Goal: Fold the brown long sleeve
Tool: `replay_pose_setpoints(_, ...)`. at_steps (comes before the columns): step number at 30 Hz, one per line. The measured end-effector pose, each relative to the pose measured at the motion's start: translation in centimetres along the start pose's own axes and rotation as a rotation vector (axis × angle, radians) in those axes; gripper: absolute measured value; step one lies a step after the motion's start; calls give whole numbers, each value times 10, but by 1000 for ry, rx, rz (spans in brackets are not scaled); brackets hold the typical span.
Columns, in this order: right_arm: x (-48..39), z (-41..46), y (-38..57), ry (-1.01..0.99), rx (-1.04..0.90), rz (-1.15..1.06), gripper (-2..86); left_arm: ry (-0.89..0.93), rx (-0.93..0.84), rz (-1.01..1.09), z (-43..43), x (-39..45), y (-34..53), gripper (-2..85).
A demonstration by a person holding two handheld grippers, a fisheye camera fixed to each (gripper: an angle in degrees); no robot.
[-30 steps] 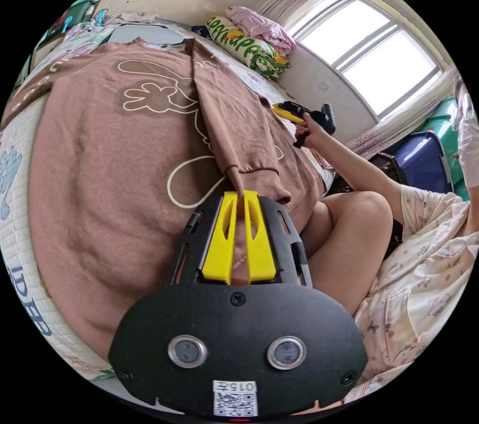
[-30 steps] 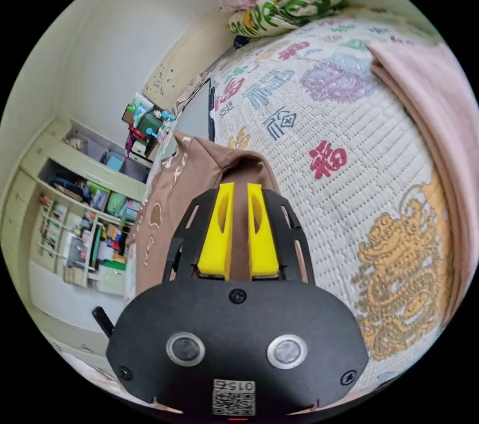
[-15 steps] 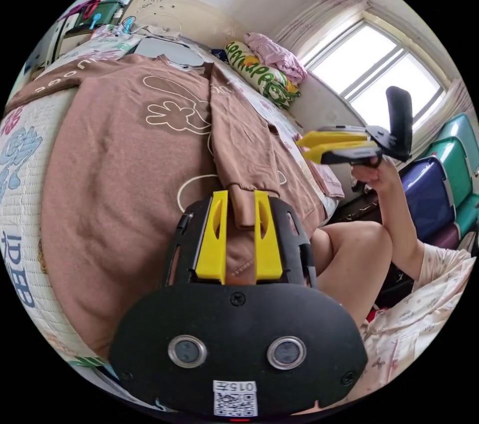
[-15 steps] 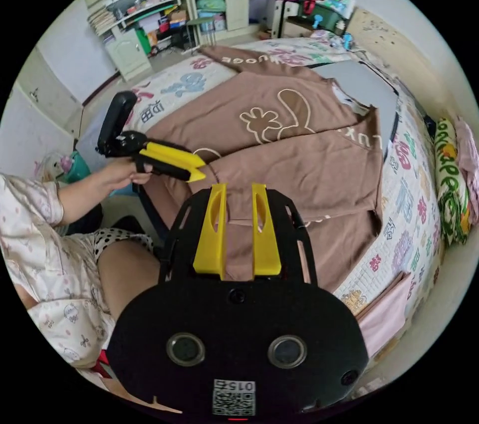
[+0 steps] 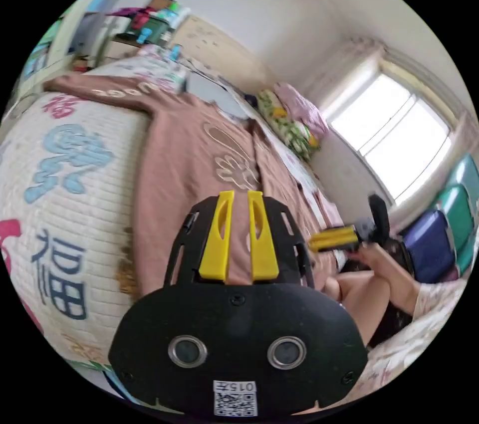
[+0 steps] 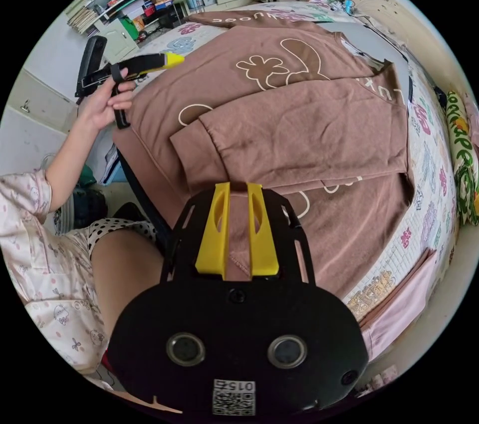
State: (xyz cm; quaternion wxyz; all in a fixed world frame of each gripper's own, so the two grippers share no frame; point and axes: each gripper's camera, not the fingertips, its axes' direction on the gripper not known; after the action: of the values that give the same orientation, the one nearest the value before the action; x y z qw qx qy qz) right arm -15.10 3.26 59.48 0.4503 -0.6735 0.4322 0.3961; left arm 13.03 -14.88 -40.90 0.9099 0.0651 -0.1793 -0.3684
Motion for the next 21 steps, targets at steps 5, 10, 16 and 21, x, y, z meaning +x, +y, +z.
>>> replay_pose_setpoints(5, 13, -2, -11, -38, -1, 40, 67, -264, 311, -255, -57, -96, -104, 135)
replay_pose_setpoints(10, 22, 3, -16, -77, -37, 34, 68, -217, 354, -464, -42, -169, -176, 161)
replay_pose_setpoints(16, 46, -6, -18, -176, -33, 91, 65, -153, 517, -613, -17, -223, -195, 170)
replay_pose_setpoints(21, 47, -13, -26, -174, -41, 69, 64, -197, 523, -517, -5, -234, -220, 147)
